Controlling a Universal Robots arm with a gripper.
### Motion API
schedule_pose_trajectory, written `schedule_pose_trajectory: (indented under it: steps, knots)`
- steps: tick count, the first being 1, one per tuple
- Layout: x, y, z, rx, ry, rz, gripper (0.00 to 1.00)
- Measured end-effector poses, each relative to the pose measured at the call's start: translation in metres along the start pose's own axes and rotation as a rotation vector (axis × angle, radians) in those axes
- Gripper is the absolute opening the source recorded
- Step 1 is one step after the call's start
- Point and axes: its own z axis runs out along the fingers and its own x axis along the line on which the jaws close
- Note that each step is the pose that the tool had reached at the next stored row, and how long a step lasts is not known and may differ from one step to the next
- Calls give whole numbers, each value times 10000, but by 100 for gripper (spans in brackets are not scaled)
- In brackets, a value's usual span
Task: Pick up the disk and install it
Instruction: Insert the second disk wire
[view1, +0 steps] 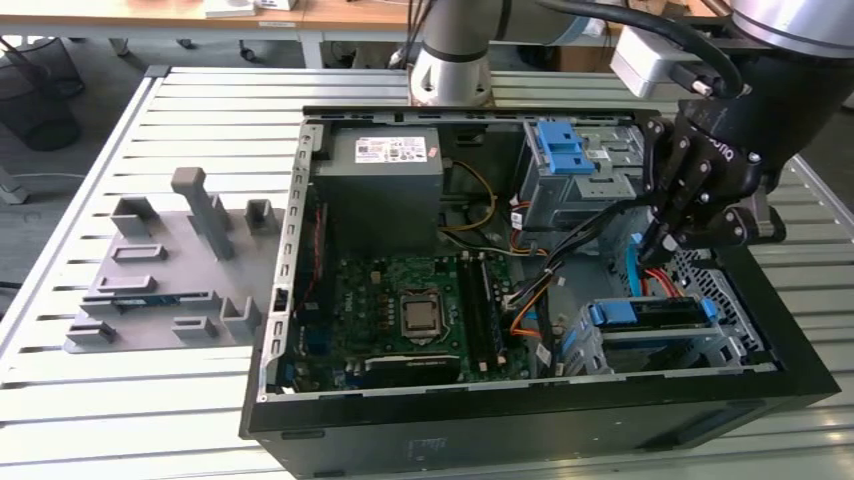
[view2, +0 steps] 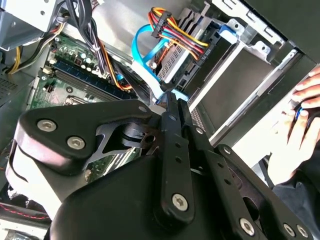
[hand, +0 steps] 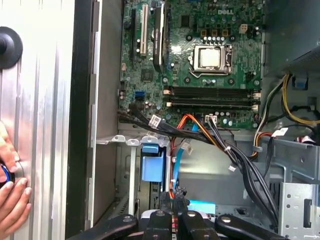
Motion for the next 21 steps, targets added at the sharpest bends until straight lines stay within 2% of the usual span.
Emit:
schedule_pose_trajectory:
  steps: [5,11,18,21]
  knots:
    - [-11,34,-9,105,3,9,17]
    - [-66,34,-16,111,8,8,17]
    - [-88,33,-36,112,21,8,17]
    - [-95,34,-29,143,128,13,17]
